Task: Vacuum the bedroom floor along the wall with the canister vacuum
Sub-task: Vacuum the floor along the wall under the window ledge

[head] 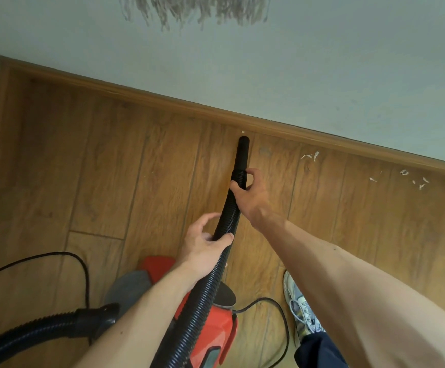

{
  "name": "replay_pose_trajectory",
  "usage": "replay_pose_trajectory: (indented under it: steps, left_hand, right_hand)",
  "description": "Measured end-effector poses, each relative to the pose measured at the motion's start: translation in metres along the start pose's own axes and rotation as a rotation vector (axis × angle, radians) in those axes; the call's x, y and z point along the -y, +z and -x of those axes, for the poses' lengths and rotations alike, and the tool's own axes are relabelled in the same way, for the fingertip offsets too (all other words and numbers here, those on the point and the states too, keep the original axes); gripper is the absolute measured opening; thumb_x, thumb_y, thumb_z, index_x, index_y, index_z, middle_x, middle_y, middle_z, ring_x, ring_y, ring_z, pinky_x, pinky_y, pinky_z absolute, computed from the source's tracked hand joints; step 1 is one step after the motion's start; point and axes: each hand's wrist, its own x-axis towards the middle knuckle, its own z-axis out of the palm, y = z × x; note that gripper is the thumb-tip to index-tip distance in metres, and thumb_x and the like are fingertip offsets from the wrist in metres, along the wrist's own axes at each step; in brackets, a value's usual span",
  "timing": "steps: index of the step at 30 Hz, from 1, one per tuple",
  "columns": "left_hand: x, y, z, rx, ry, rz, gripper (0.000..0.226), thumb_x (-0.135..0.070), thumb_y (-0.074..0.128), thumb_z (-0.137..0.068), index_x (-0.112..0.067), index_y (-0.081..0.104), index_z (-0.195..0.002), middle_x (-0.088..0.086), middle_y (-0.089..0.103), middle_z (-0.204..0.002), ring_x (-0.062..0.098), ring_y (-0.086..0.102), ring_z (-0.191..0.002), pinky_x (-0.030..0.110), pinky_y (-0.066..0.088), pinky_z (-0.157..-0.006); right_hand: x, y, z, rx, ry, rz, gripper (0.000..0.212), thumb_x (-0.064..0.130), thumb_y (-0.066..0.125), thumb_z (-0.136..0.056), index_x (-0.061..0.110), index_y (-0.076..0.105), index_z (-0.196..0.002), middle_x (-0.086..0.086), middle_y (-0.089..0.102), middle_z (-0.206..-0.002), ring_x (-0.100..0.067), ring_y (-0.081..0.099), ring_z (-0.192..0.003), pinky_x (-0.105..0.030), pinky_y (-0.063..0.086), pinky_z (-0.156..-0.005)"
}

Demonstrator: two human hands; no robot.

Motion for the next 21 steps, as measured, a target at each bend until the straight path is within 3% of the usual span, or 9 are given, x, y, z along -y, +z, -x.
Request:
replay_pose_trajectory:
  steps: [4,7,10,15,19,21]
  left_hand:
    - [0.0,-0.005,-0.003,-0.061,0.002,-0.016,0.045,-0.02,0.075,-0.085,-0.039,0.056,-0.121,0.006,0.075,-0.076,0.026,0.066,-0.053,0.036,0.056,-0.051]
    - [0.001,-0.005,-0.004,-0.075,0.009,-0.038,0.046,-0.021,0.075,-0.086,-0.039,0.054,-0.122,0.005,0.075,-0.075,0.027,0.067,-0.054,0.04,0.058,-0.052]
    - [-0.002,0.002,-0.005,-0.073,0.013,-0.042,0.044,-0.02,0.075,-0.086,-0.039,0.054,-0.121,0.005,0.074,-0.074,0.027,0.066,-0.053,0.039,0.058,-0.052]
    - [-0.009,0.027,-0.003,-0.05,0.013,-0.076,0.041,-0.019,0.075,-0.086,-0.038,0.056,-0.118,0.009,0.074,-0.078,0.026,0.066,-0.051,0.039,0.058,-0.05]
    - [-0.012,0.053,0.001,0.01,-0.009,-0.118,0.038,-0.017,0.073,-0.087,-0.036,0.057,-0.116,0.012,0.074,-0.078,0.029,0.065,-0.051,0.039,0.057,-0.049]
    - [-0.012,0.067,0.003,0.052,-0.02,-0.156,0.037,-0.017,0.072,-0.087,-0.035,0.056,-0.116,0.012,0.073,-0.078,0.029,0.066,-0.051,0.042,0.057,-0.051]
  right_hand:
    - [0.007,0.008,-0.004,0.037,-0.008,-0.008,0.047,0.025,0.061,-0.098,0.025,0.037,-0.139,0.001,0.058,-0.094,-0.009,0.061,-0.076,-0.015,0.046,-0.051]
    - [0.01,0.012,-0.007,0.043,-0.005,-0.002,0.047,0.027,0.062,-0.097,0.028,0.038,-0.137,-0.004,0.062,-0.097,-0.018,0.066,-0.084,-0.03,0.058,-0.065]
    - [0.008,0.01,-0.009,0.027,-0.017,-0.01,0.046,0.027,0.062,-0.096,0.028,0.04,-0.137,-0.003,0.062,-0.097,-0.02,0.067,-0.086,-0.04,0.061,-0.077]
    - [0.001,-0.016,-0.009,-0.028,-0.014,-0.025,0.045,0.024,0.062,-0.096,0.024,0.042,-0.136,0.002,0.059,-0.091,-0.019,0.066,-0.084,-0.04,0.061,-0.076]
    - [-0.016,-0.049,-0.005,-0.093,0.01,-0.018,0.043,0.024,0.063,-0.095,0.024,0.044,-0.133,0.005,0.058,-0.087,-0.012,0.063,-0.074,-0.027,0.055,-0.06]
    - [-0.026,-0.066,-0.001,-0.117,0.035,-0.032,0.042,0.024,0.062,-0.095,0.024,0.044,-0.132,0.003,0.06,-0.09,-0.011,0.063,-0.074,-0.028,0.056,-0.061]
